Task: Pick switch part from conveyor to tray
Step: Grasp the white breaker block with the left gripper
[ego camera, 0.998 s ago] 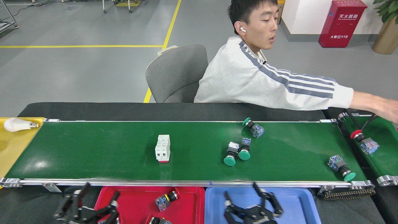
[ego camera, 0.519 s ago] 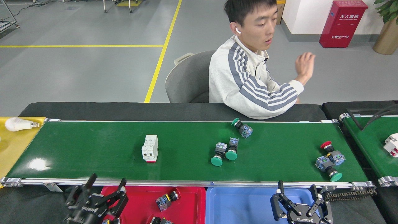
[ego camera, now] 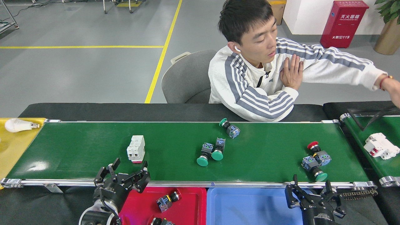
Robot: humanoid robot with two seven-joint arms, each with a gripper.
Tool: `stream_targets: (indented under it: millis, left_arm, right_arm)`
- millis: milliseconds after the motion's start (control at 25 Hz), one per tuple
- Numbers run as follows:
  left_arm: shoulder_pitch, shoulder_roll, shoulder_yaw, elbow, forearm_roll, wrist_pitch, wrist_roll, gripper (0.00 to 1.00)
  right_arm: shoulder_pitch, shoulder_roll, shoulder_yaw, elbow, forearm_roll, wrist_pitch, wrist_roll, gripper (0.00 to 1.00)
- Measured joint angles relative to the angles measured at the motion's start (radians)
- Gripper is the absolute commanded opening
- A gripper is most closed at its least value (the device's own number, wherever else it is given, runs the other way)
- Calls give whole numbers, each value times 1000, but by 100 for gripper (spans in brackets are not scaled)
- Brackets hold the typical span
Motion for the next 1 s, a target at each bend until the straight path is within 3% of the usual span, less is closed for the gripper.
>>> stream_targets:
  millis: [80, 120, 160, 200, 240, 279, 399, 679, 998]
  left_arm:
    - [-45, 1, 0, 58, 0, 29, -3, 96]
    - [-62, 3, 0, 81, 0, 36, -4, 84]
    - [-71, 4, 0, 97, 0, 45, -4, 67]
    - [-74, 4, 0, 106, 0, 49, -2, 27]
    - [-74, 4, 1, 113, 1, 53, 0, 13]
    - [-74, 4, 5, 124, 3, 57, 4, 6]
    - [-73, 3, 27, 137, 5, 65, 62, 1]
    - [-39, 7, 29, 112, 5, 64, 138, 0]
    - [118, 11, 32, -188, 53, -79, 144, 2]
  right_arm:
    - [-33, 0, 0, 33, 0, 0, 2, 100]
    - [-52, 0, 0, 51, 0, 0, 2, 100]
    - [-70, 0, 0, 68, 0, 1, 2, 100]
    - [-90, 0, 0, 88, 0, 1, 2, 100]
    - [-106, 0, 0, 105, 0, 1, 2, 100]
    - [-120, 0, 0, 122, 0, 1, 2, 100]
    - [-163, 0, 3, 174, 0, 1, 2, 100]
    - [-272, 18, 20, 281, 0, 2, 3, 100]
    - [-375, 60, 69, 410, 0, 3, 3, 100]
